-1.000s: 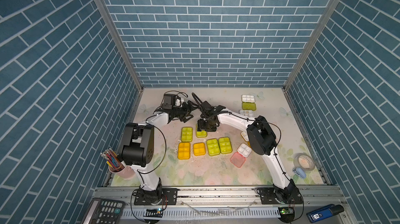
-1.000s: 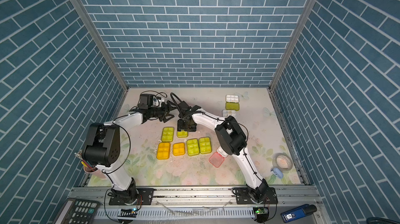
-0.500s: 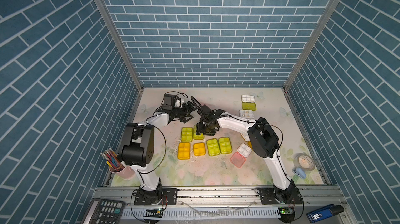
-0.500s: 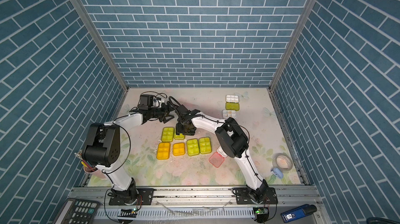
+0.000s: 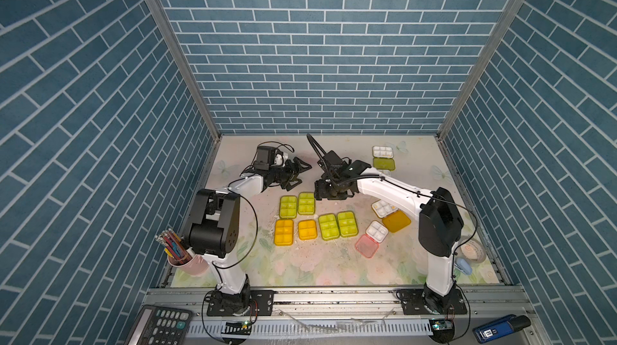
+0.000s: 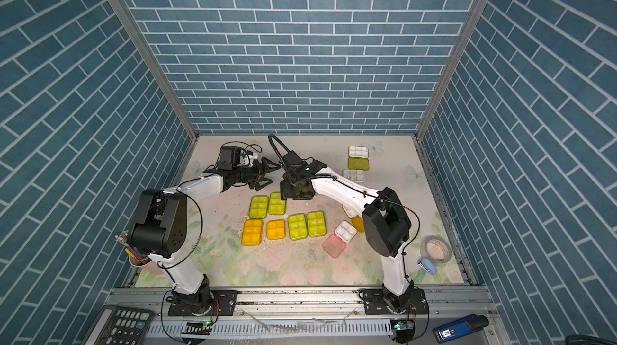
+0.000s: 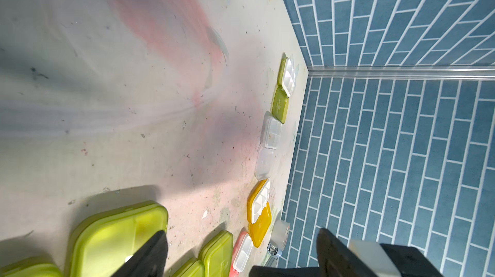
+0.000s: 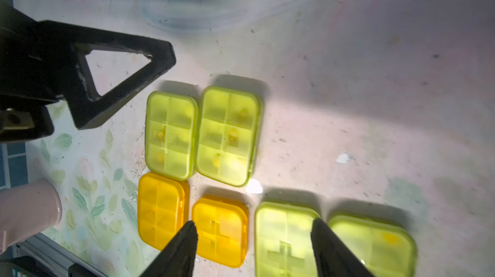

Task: Close pillboxes
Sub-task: Move the pillbox to the center of the board, then adjust the pillbox at the center of the board.

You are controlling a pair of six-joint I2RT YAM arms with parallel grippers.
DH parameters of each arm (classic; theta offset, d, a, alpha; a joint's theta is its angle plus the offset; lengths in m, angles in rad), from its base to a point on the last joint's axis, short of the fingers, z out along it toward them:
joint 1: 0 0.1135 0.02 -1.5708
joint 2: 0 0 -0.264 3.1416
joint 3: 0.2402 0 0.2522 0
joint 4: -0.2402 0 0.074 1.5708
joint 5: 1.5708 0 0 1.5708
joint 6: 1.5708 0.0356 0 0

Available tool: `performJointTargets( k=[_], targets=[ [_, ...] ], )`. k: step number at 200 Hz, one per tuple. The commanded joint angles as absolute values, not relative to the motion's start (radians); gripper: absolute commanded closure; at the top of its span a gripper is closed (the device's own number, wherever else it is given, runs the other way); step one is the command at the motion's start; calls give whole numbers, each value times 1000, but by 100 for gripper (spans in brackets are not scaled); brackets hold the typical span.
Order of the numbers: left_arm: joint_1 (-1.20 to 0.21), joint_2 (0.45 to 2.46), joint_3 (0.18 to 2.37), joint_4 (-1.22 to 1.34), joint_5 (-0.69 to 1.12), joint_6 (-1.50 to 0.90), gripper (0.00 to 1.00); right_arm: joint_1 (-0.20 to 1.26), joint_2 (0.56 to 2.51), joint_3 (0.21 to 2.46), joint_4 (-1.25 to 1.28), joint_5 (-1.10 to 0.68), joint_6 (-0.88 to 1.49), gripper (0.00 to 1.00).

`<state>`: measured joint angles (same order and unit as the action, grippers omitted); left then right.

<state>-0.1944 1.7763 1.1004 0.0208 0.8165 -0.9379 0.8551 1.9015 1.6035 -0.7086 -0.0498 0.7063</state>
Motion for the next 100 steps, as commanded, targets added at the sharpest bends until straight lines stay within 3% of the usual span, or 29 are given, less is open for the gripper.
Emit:
performJointTargets(
  k=[1,75,100],
  targets=[
    [-228,1746,1100,20,827,-907,12,821,1810,1512,-772,31,677,31],
    [-336,1692,1089,133,838,-857,13,703,1484,1140,-747,125,683,30],
    [-359,1609,1097,112,739,-766,13,653,1404,1069,-744,142,668,28]
  ],
)
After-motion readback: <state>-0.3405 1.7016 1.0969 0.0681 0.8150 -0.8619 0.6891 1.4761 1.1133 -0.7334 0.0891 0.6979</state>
